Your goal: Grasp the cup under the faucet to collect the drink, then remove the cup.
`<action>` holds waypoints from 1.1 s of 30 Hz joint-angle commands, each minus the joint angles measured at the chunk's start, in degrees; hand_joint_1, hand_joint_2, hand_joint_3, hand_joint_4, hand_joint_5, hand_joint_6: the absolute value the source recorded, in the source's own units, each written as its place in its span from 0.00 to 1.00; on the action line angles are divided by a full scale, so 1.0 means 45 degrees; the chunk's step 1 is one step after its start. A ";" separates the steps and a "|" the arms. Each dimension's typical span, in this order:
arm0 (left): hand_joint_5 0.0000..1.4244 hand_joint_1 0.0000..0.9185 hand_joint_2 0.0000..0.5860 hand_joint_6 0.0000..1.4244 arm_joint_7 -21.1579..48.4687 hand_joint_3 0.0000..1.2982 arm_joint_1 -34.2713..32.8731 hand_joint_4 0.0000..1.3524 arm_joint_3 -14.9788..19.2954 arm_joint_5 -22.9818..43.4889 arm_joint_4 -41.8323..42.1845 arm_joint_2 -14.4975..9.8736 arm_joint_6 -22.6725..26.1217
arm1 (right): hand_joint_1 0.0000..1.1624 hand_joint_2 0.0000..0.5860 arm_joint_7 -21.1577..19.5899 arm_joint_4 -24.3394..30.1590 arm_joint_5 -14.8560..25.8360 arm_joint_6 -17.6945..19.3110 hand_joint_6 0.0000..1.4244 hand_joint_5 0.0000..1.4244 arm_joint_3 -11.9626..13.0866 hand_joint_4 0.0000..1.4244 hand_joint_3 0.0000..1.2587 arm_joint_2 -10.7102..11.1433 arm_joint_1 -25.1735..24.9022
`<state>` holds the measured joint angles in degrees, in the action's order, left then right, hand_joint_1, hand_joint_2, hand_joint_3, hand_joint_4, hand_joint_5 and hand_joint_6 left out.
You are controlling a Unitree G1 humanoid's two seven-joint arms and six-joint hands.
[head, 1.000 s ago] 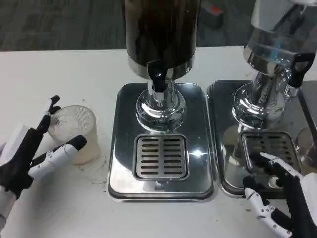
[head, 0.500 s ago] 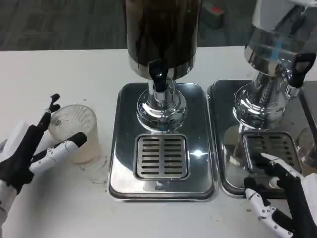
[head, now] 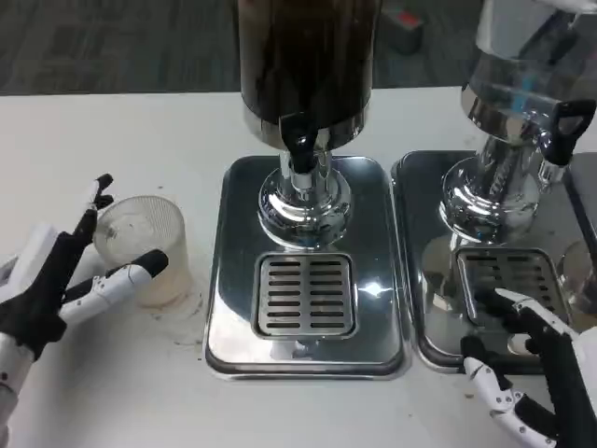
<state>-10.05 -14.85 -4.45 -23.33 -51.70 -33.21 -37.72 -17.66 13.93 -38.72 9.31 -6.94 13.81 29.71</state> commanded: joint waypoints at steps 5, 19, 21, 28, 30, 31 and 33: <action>0.19 0.03 0.00 0.18 -0.0418 0.00 -0.0232 0.06 -0.0616 -0.0584 -0.0393 -0.0152 0.0137 | 0.32 0.68 0.0107 0.0332 0.0087 -0.0141 0.30 0.25 0.0201 0.23 0.26 -0.0035 0.0269; 0.23 0.12 0.00 0.22 -0.1349 0.00 -0.0341 0.10 -0.1043 -0.1116 -0.0427 -0.0242 0.0671 | 0.34 0.67 0.0229 0.0497 0.0132 -0.0237 0.30 0.25 0.0280 0.23 0.26 -0.0104 0.0362; 0.25 0.14 0.00 0.24 -0.1543 0.00 -0.0329 0.12 -0.1050 -0.1236 -0.0432 -0.0212 0.0717 | 0.34 0.67 0.0239 0.0519 0.0141 -0.0260 0.31 0.25 0.0294 0.23 0.26 -0.0124 0.0374; 0.30 0.17 0.00 0.31 -0.2370 0.00 -0.0298 0.18 -0.1163 -0.1487 -0.0466 -0.0102 0.0792 | 0.35 0.67 0.0286 0.0564 0.0177 -0.0264 0.31 0.25 0.0357 0.23 0.26 -0.0161 0.0415; 0.32 0.17 0.00 0.33 -0.2583 0.00 -0.0299 0.20 -0.1138 -0.1432 -0.0542 -0.0035 0.0642 | 0.35 0.67 0.0298 0.0573 0.0192 -0.0261 0.31 0.25 0.0369 0.23 0.26 -0.0175 0.0421; 0.33 0.17 0.00 0.33 -0.2660 0.00 -0.0301 0.21 -0.1128 -0.1396 -0.0578 -0.0008 0.0567 | 0.35 0.67 0.0300 0.0578 0.0202 -0.0257 0.31 0.25 0.0379 0.23 0.26 -0.0182 0.0427; 0.33 0.17 0.00 0.34 -0.2799 0.00 -0.0350 0.22 -0.1134 -0.1356 -0.0691 0.0049 0.0453 | 0.35 0.67 0.0303 0.0586 0.0214 -0.0253 0.31 0.25 0.0401 0.23 0.26 -0.0199 0.0437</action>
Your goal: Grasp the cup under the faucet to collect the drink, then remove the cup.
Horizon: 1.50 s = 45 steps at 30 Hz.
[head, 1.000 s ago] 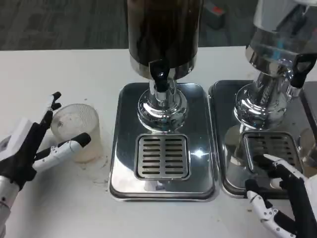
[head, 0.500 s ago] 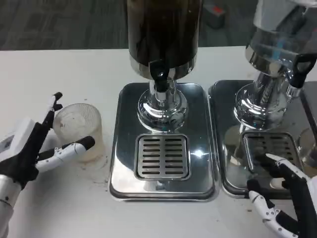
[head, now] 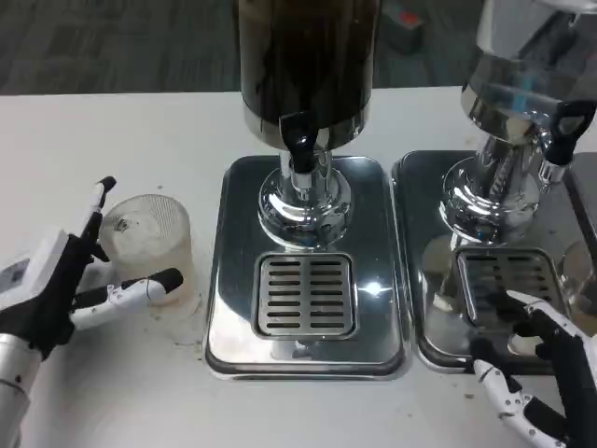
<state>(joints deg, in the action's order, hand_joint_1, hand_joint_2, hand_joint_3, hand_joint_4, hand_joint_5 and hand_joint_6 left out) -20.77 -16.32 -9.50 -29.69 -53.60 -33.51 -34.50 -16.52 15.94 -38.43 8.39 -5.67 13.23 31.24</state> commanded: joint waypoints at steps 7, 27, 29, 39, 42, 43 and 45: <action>0.46 0.18 0.03 0.60 -0.0557 0.08 -0.0288 0.32 0.0260 0.0723 -0.1074 0.0595 -0.1142 | 0.35 0.67 0.0115 0.0119 0.0292 -0.0045 0.31 0.25 0.0205 0.24 0.26 -0.0124 0.0122; 0.53 0.19 0.06 0.75 -0.0602 0.21 -0.1020 0.40 -0.0245 0.0568 -0.2080 0.0709 -0.2013 | 0.35 0.68 0.0052 0.0062 0.0207 0.0056 0.32 0.26 0.0189 0.24 0.29 -0.0250 0.0151; 0.53 0.19 0.06 0.75 -0.0802 0.22 -0.1043 0.40 -0.0478 0.0322 -0.2064 0.0645 -0.1985 | 0.33 0.70 0.0059 0.0070 0.0211 0.0052 0.33 0.26 0.0196 0.24 0.29 -0.0251 0.0121; 0.49 0.23 0.02 0.74 -0.1397 0.11 -0.1126 0.35 -0.1012 -0.0406 -0.2101 0.0483 -0.1548 | 0.28 0.73 0.0135 0.0143 0.0298 0.0002 0.33 0.27 0.0269 0.24 0.31 -0.0248 0.0147; 0.49 0.23 0.02 0.74 -0.1455 0.10 -0.1126 0.35 -0.1135 -0.0486 -0.2115 0.0468 -0.1261 | 0.27 0.71 0.0162 0.0211 0.0351 -0.0004 0.33 0.27 0.0324 0.25 0.31 -0.0264 0.0227; 0.49 0.23 0.02 0.74 -0.1457 0.10 -0.1124 0.35 -0.1153 -0.0464 -0.2121 0.0474 -0.1191 | 0.27 0.71 0.0164 0.0222 0.0353 -0.0002 0.33 0.27 0.0335 0.25 0.32 -0.0266 0.0241; 0.50 0.25 0.03 0.75 -0.1501 0.09 -0.1117 0.34 -0.1195 -0.0458 -0.2107 0.0472 -0.1121 | 0.27 0.71 0.0172 0.0243 0.0363 0.0000 0.33 0.27 0.0348 0.25 0.32 -0.0255 0.0259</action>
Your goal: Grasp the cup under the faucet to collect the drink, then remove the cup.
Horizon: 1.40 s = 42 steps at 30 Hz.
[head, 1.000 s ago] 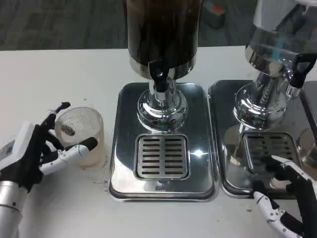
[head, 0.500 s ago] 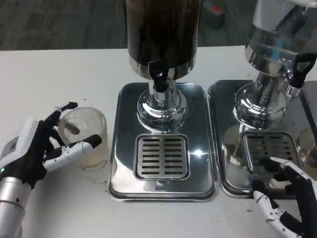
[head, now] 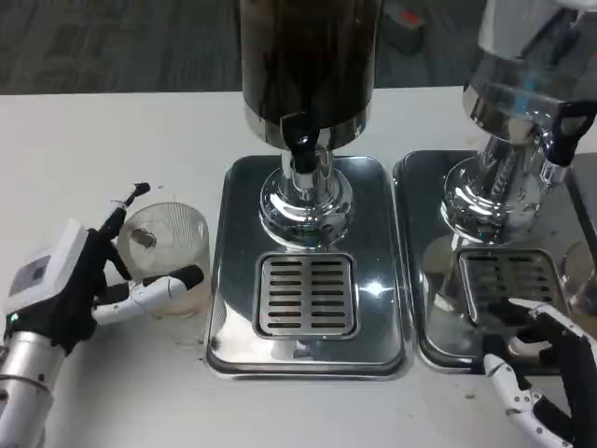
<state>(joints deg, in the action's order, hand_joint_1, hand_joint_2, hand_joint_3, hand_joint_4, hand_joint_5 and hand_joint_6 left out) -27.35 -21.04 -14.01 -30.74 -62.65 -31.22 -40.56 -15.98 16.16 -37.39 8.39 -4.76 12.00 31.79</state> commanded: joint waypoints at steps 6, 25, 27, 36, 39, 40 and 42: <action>0.53 0.35 0.08 0.79 -0.0059 0.14 -0.0054 0.37 -0.0153 -0.0223 -0.0126 -0.0008 0.0315 | 0.27 0.71 0.0095 0.0218 0.0200 -0.0021 0.33 0.27 0.0162 0.25 0.32 0.0030 0.0125; 0.76 0.39 0.18 1.00 -0.0953 0.45 0.0082 0.66 0.0409 0.0422 -0.0479 0.0408 -0.0715 | 0.26 0.71 0.0263 0.0330 0.0323 -0.0027 0.33 0.27 0.0271 0.25 0.32 0.0000 0.0194; 0.79 0.40 0.20 1.00 -0.1234 0.48 0.0119 0.69 0.0449 0.0363 -0.0455 0.0438 -0.0697 | 0.26 0.71 0.0284 0.0360 0.0303 -0.0027 0.33 0.27 0.0277 0.25 0.32 -0.0024 0.0195; 0.82 0.40 0.21 1.00 -0.2310 0.52 0.0288 0.74 0.0432 0.0102 -0.0383 0.0400 -0.0637 | 0.26 0.71 0.0322 0.0413 0.0295 -0.0032 0.33 0.26 0.0310 0.25 0.32 -0.0063 0.0233; 0.82 0.40 0.21 1.00 -0.2545 0.52 0.0364 0.74 0.0405 0.0046 -0.0362 0.0349 -0.0693 | 0.26 0.71 0.0321 0.0402 0.0300 -0.0016 0.33 0.26 0.0305 0.25 0.32 -0.0061 0.0233; 0.82 0.40 0.21 1.00 -0.2628 0.52 0.0388 0.74 0.0395 0.0026 -0.0350 0.0333 -0.0706 | 0.26 0.71 0.0327 0.0399 0.0309 -0.0015 0.33 0.26 0.0307 0.25 0.32 -0.0061 0.0228; 0.82 0.40 0.21 1.00 -0.2934 0.52 0.0481 0.74 0.0370 -0.0077 -0.0265 0.0260 -0.0749 | 0.26 0.71 0.0339 0.0373 0.0319 -0.0015 0.33 0.26 0.0307 0.25 0.32 -0.0055 0.0200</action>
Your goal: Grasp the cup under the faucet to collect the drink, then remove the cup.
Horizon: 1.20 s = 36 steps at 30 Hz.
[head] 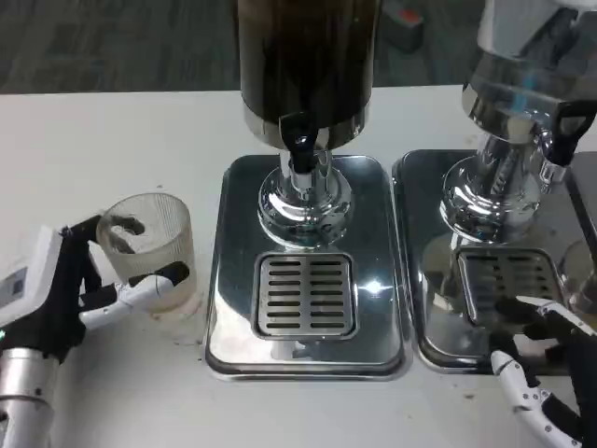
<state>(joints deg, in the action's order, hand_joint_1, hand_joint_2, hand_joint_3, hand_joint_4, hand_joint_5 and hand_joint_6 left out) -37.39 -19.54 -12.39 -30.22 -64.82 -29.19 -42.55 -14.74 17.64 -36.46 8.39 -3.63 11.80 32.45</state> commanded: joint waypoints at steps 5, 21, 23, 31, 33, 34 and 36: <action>0.82 0.40 0.21 1.00 -0.1287 0.52 0.0327 0.74 0.0039 -0.0504 0.0463 -0.0372 -0.0494 | 0.26 0.71 0.0106 -0.0014 0.0154 0.0000 0.33 0.26 0.0062 0.25 0.32 -0.0004 -0.0046; 0.83 0.39 0.20 1.00 -0.1237 0.52 0.1102 0.75 -0.0149 -0.1256 0.3403 -0.0596 -0.1397 | 0.26 0.71 0.0073 -0.0233 0.0281 0.0083 0.33 0.26 -0.0081 0.25 0.32 -0.0080 -0.0271; 0.83 0.39 0.20 1.00 -0.1123 0.53 0.1095 0.75 -0.0173 -0.1289 0.3593 -0.0474 -0.1356 | 0.26 0.71 0.0033 -0.0207 0.0259 0.0097 0.33 0.26 -0.0130 0.25 0.32 -0.0133 -0.0262; 0.83 0.39 0.19 1.00 -0.0640 0.53 0.0893 0.75 -0.0076 -0.1264 0.3581 -0.0264 -0.1306 | 0.26 0.73 -0.0125 0.0017 0.0022 -0.0050 0.33 0.26 -0.0451 0.25 0.32 -0.0521 -0.0204; 0.83 0.39 0.19 1.00 -0.0500 0.53 0.0772 0.75 -0.0123 -0.1258 0.3412 -0.0171 -0.1262 | 0.27 0.73 -0.0188 0.0072 -0.0088 -0.0076 0.33 0.26 -0.0552 0.25 0.32 -0.0675 -0.0157; 0.83 0.39 0.19 1.00 -0.0455 0.53 0.0730 0.75 -0.0131 -0.1253 0.3347 -0.0154 -0.1260 | 0.27 0.73 -0.0222 0.0108 -0.0127 -0.0074 0.33 0.26 -0.0601 0.25 0.32 -0.0739 -0.0124; 0.83 0.39 0.19 1.00 -0.0397 0.53 0.0644 0.75 -0.0189 -0.1336 0.3307 -0.0070 -0.1167 | 0.27 0.73 -0.0274 0.0159 -0.0171 -0.0058 0.33 0.26 -0.0666 0.25 0.32 -0.0824 -0.0082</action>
<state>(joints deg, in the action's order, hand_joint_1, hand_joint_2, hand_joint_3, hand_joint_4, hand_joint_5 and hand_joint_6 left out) -39.39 -15.05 -13.03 -36.35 -49.69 -30.32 -47.73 -15.01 17.61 -36.85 8.34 -6.24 8.77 31.66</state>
